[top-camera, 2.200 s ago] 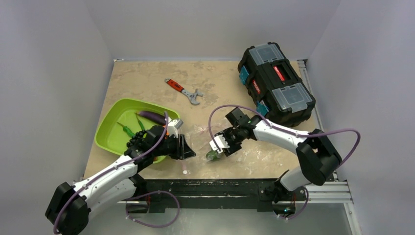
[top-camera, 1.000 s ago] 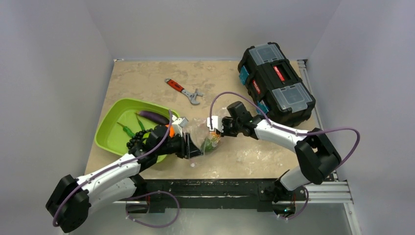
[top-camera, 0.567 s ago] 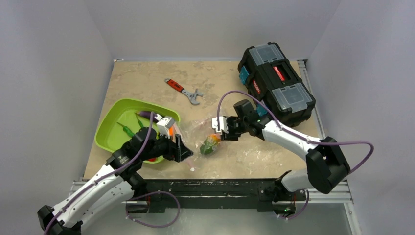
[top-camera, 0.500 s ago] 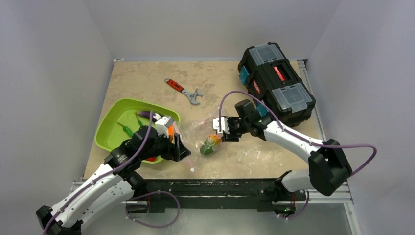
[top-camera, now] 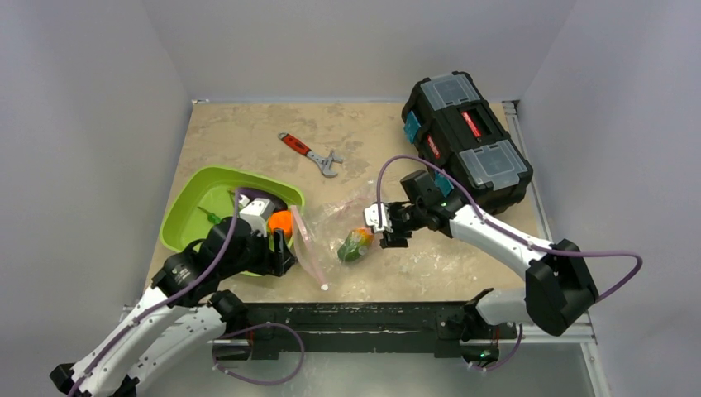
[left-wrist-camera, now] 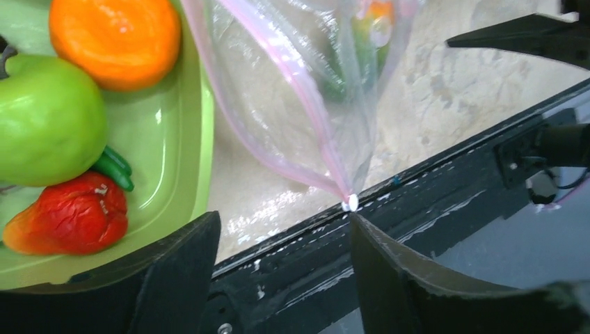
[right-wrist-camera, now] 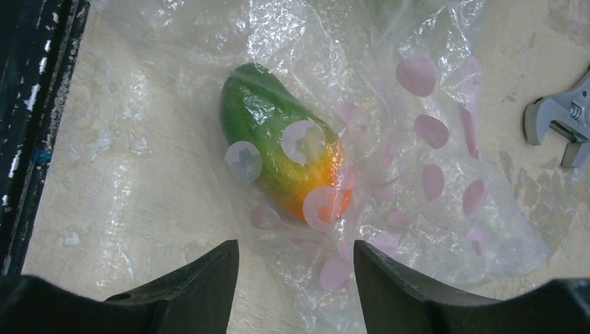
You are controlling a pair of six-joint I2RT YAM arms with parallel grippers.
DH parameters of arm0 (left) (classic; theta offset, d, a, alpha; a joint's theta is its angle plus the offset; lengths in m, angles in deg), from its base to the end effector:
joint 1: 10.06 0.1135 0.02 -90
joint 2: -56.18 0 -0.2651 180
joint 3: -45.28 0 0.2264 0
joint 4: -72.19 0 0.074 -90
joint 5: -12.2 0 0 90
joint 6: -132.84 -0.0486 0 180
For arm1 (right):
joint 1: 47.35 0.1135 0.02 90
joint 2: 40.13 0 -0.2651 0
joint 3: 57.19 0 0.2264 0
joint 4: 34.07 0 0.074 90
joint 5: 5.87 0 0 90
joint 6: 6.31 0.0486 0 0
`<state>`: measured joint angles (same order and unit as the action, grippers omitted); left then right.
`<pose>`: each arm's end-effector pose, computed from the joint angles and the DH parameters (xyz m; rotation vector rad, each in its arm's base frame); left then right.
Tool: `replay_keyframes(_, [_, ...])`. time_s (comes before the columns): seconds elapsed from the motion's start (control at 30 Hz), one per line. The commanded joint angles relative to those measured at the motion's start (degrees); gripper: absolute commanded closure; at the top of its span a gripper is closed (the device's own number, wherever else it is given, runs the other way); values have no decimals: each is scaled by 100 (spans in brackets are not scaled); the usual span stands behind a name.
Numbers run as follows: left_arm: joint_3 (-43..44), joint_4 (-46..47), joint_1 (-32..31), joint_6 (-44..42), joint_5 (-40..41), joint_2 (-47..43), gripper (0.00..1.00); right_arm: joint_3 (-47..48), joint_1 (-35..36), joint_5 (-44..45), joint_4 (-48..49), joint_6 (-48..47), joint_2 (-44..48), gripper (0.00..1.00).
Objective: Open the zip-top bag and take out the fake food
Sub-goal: Pick up the fake fruit from the zipper food storage bag.
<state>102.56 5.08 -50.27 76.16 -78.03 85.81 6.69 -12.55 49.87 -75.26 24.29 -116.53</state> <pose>0.0646 -0.0549 0.2717 0.1436 2.3483 -0.6685 0.1866 0.1630 0.2301 -1.8845 1.4269 0.5440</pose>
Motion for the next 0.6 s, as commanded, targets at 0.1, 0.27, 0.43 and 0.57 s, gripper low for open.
replay_keyframes(0.1, [-95, 172, -16, -76, -19, 588, 53, 135, -18, -347, -213, -135, 28, 41])
replay_keyframes(0.27, [-303, 1136, -23, -209, -545, 1112, 61, 167, 58, -207, -23, 12, -199, 42])
replay_keyframes(0.43, [-255, 1694, -23, -405, -469, 2092, 64, 152, 371, 387, 429, 210, -347, 43])
replay_keyframes(0.57, [-316, 2101, -22, -474, -411, 2531, 65, 148, 668, 977, 865, 363, -563, 44])
